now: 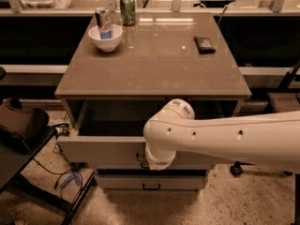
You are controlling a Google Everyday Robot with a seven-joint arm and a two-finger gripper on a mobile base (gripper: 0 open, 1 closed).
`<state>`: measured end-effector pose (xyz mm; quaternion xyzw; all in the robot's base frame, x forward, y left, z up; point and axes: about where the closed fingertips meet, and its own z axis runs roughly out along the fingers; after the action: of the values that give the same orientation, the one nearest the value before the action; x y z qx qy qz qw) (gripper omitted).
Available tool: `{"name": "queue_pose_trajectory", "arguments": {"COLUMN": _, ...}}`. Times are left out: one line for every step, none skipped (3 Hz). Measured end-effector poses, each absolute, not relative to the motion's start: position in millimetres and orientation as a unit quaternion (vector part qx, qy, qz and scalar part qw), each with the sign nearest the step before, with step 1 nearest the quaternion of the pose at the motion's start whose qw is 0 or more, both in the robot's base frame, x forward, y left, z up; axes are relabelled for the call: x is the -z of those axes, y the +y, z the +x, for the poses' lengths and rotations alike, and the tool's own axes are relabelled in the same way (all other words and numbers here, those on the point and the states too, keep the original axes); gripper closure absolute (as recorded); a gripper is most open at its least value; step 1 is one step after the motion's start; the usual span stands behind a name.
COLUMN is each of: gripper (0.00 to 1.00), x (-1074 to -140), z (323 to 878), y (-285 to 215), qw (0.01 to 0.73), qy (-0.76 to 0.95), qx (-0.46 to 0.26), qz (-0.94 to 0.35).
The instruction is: Open top drawer
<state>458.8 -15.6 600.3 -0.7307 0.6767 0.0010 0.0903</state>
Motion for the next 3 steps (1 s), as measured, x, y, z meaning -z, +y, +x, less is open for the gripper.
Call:
{"name": "queue_pose_trajectory", "arguments": {"gripper": 1.00, "x": -609.6, "z": 440.5, "y": -20.3, "qw": 0.090, "qy": 0.685, "qx": 0.006, "qz": -0.723}}
{"name": "queue_pose_trajectory", "arguments": {"gripper": 1.00, "x": -608.4, "z": 436.4, "y": -20.8, "qw": 0.090, "qy": 0.686, "qx": 0.007, "qz": -0.722}}
{"name": "queue_pose_trajectory", "arguments": {"gripper": 1.00, "x": -609.7, "z": 431.3, "y": -22.3, "qw": 0.092, "qy": 0.688, "qx": 0.009, "qz": -0.720}}
